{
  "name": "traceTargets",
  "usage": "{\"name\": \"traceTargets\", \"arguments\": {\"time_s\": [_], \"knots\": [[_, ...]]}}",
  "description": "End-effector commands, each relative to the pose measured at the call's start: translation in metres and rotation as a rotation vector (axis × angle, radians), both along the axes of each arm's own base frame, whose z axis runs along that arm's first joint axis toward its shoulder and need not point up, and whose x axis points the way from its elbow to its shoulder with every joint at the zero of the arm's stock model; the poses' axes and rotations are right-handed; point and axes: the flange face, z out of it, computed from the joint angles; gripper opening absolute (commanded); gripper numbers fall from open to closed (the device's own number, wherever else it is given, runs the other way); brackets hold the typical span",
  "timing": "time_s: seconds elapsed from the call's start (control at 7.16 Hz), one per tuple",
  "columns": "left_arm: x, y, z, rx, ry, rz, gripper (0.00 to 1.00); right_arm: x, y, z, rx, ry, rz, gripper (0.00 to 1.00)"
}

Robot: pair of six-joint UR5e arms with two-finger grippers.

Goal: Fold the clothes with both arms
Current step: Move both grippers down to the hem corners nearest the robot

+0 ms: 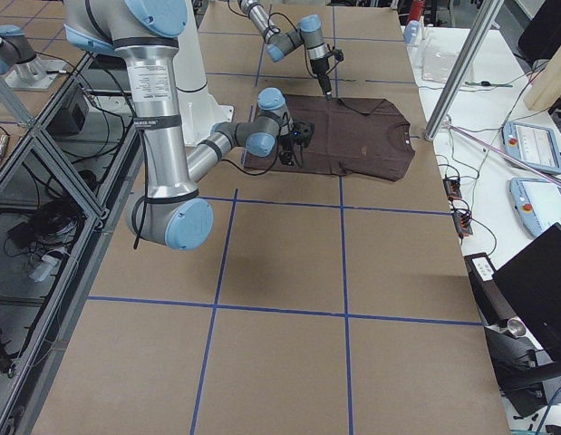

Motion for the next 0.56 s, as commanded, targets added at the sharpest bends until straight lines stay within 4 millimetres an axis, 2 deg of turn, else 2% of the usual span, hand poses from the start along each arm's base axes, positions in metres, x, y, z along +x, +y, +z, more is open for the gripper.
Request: {"name": "traceTargets", "arguments": {"time_s": [0.0,0.14,0.28,0.42], "knots": [[-0.016,0.017,0.007,-0.002,0.015,0.03,0.92,-0.024,0.092,-0.021,-0.106,0.016,0.013,0.97],[-0.017,0.017,0.007,-0.002,0.015,0.03,0.92,-0.037,0.119,-0.008,-0.165,0.065,-0.003,0.87],[-0.017,0.018,0.013,-0.01,0.008,0.028,0.92,-0.048,0.138,-0.001,-0.214,0.124,0.022,0.8],[-0.018,0.017,0.014,-0.014,0.008,0.024,0.92,-0.058,0.151,0.006,-0.239,0.162,0.079,0.69]]}}
